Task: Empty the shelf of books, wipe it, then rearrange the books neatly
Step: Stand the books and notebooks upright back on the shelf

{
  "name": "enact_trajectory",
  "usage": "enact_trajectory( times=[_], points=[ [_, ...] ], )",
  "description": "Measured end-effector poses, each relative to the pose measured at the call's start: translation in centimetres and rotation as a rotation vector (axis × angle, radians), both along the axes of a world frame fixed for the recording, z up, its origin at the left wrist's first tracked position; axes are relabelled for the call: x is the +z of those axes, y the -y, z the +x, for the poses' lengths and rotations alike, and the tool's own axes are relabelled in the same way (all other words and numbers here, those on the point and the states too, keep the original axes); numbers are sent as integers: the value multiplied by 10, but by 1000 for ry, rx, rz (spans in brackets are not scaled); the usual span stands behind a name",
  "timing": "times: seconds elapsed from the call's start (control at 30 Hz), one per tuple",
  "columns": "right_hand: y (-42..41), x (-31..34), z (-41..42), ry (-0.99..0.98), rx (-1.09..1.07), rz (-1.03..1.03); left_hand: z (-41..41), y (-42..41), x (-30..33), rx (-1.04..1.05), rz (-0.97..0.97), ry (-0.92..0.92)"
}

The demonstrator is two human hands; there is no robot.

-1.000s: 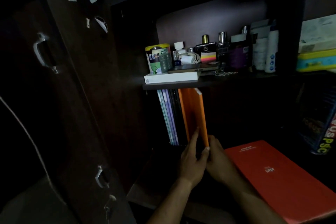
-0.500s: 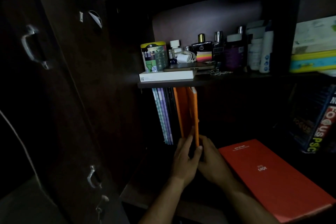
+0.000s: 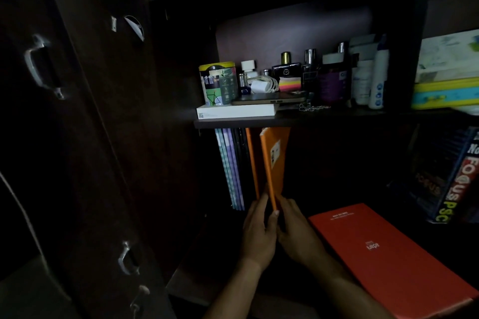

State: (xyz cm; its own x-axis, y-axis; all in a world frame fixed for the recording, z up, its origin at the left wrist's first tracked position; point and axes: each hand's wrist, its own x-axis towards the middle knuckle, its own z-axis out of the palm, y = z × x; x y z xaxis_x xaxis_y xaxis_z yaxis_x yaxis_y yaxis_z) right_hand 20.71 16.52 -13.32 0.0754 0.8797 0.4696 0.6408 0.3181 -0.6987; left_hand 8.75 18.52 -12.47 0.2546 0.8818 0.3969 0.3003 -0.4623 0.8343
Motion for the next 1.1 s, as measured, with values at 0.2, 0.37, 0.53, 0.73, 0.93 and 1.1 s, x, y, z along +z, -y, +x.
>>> enact_trajectory(
  times=[0.2,0.37,0.53,0.73,0.93,1.1],
  points=[
    [-19,10,-2,110,-8,-67,0,-4,0,83,-62,74],
    [-41,17,-7,356,-134,-206,5,-13,0,212,-14,109],
    [-48,10,-10,489,-236,-229,13,-19,4,273,40,62],
    [-43,11,-7,157,-7,-34,14,-20,5,286,69,-13],
    [-49,5,-1,170,112,-93,13,-19,5,219,9,11],
    [-25,14,-5,223,-28,-152,14,-14,8,220,-25,57]
  ],
)
